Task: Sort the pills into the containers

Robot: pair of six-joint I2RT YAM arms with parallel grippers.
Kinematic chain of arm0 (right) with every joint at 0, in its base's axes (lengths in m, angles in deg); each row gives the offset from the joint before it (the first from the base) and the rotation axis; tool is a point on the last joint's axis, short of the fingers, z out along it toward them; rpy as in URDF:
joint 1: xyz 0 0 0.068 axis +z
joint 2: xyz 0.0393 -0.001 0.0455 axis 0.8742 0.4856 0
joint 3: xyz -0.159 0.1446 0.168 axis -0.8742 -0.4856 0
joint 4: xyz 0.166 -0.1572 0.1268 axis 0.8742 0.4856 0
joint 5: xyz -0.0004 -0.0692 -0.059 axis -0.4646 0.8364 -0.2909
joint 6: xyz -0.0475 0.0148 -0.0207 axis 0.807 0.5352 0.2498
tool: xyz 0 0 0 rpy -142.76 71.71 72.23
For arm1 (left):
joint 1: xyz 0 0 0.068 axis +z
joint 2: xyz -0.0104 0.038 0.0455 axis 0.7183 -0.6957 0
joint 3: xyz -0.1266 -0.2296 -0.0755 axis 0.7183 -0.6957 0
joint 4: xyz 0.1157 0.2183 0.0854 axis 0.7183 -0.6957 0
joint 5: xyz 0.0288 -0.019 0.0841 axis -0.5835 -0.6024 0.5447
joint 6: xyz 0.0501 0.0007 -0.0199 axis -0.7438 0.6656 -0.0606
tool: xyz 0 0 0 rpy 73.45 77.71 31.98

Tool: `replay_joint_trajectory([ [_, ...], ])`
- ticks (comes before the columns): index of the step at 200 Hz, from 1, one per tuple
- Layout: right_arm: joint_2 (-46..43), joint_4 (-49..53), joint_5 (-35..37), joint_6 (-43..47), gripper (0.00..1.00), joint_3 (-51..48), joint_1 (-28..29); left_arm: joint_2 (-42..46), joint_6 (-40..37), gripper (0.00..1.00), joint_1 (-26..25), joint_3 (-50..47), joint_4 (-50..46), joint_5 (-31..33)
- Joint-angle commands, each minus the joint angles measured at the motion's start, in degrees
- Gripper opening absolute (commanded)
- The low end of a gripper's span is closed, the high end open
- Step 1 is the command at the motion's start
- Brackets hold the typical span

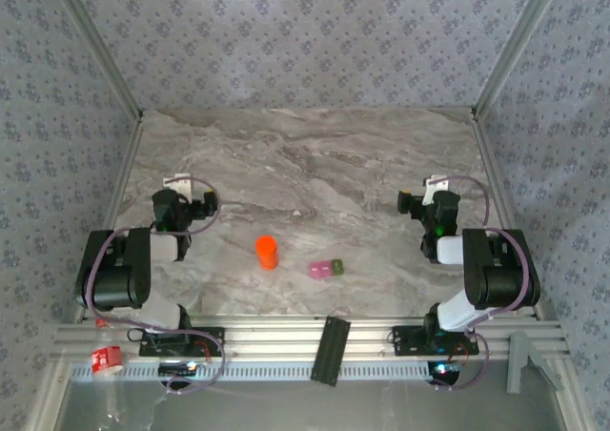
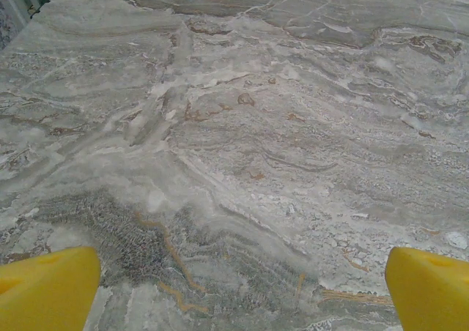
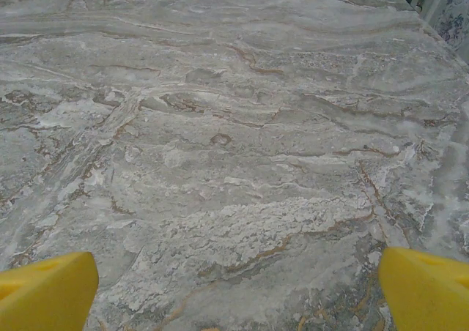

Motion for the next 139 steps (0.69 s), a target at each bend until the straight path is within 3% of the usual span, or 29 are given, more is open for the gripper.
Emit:
replay_joint_trajectory([
  [1,0.03,0.24,-0.89,0.87,1.00,1.21,-0.19,0.59,-0.86,1.00,-0.33,0.01,1.12,-0.90],
  [139,0.01,0.15,-0.97,0.73,1.00,1.17,-0.30,0.28,0.38,1.00,0.50,1.14,-0.72,-0.10],
])
